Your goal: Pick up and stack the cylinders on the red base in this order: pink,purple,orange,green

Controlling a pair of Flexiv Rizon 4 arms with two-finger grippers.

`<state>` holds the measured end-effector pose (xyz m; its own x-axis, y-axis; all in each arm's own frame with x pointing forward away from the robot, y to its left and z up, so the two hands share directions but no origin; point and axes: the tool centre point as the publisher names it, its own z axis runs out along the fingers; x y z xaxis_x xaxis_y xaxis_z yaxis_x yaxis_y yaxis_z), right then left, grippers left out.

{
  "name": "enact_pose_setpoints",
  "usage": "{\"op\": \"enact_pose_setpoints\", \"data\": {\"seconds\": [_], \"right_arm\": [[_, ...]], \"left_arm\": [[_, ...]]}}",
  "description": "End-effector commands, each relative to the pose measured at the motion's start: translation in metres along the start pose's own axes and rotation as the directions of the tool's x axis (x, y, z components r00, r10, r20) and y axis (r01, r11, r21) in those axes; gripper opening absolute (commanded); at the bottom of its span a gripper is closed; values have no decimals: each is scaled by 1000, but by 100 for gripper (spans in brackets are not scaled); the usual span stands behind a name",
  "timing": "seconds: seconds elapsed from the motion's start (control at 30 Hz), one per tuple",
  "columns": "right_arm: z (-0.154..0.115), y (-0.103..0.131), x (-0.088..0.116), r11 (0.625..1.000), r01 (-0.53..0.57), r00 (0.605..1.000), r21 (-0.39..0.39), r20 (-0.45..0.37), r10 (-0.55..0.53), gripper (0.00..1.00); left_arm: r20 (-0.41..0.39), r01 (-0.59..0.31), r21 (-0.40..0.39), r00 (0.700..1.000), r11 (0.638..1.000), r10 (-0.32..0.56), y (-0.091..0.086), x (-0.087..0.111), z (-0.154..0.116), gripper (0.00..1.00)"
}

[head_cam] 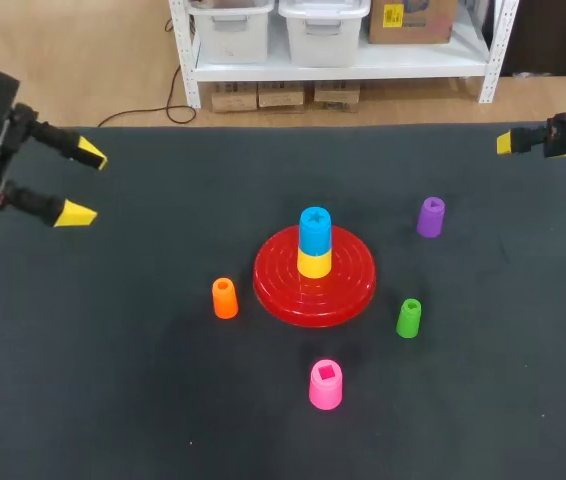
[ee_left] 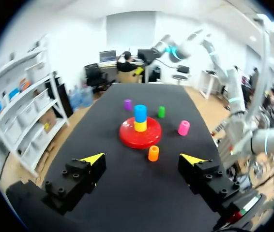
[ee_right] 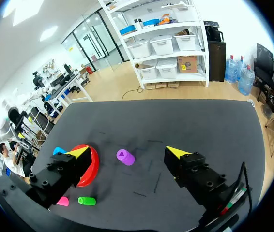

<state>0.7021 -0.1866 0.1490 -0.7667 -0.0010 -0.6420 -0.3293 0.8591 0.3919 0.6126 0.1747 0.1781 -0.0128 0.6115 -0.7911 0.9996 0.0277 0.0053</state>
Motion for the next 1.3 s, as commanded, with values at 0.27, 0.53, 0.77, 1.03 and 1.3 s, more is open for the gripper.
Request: {"op": "enact_pose_setpoints", "data": {"seconds": [0.27, 0.53, 0.77, 1.03, 1.3], "right_arm": [[-1, 0, 0, 1000, 0, 1000, 3, 0, 0, 100], [-1, 0, 0, 1000, 0, 1000, 3, 0, 0, 100], [-1, 0, 0, 1000, 0, 1000, 3, 0, 0, 100], [-1, 0, 0, 1000, 0, 1000, 3, 0, 0, 100], [-1, 0, 0, 1000, 0, 1000, 3, 0, 0, 100]], "left_arm": [[-32, -325, 462, 924, 825, 382, -5, 1, 19, 100], [-50, -257, 359, 955, 897, 294, -16, 6, 20, 100], [-119, -120, 110, 984, 987, 133, -6, 6, 30, 100], [-99, -127, 55, 986, 990, 132, -10, 8, 30, 100], [-94, -159, 12, 983, 987, 159, -5, 8, 34, 100]]}}
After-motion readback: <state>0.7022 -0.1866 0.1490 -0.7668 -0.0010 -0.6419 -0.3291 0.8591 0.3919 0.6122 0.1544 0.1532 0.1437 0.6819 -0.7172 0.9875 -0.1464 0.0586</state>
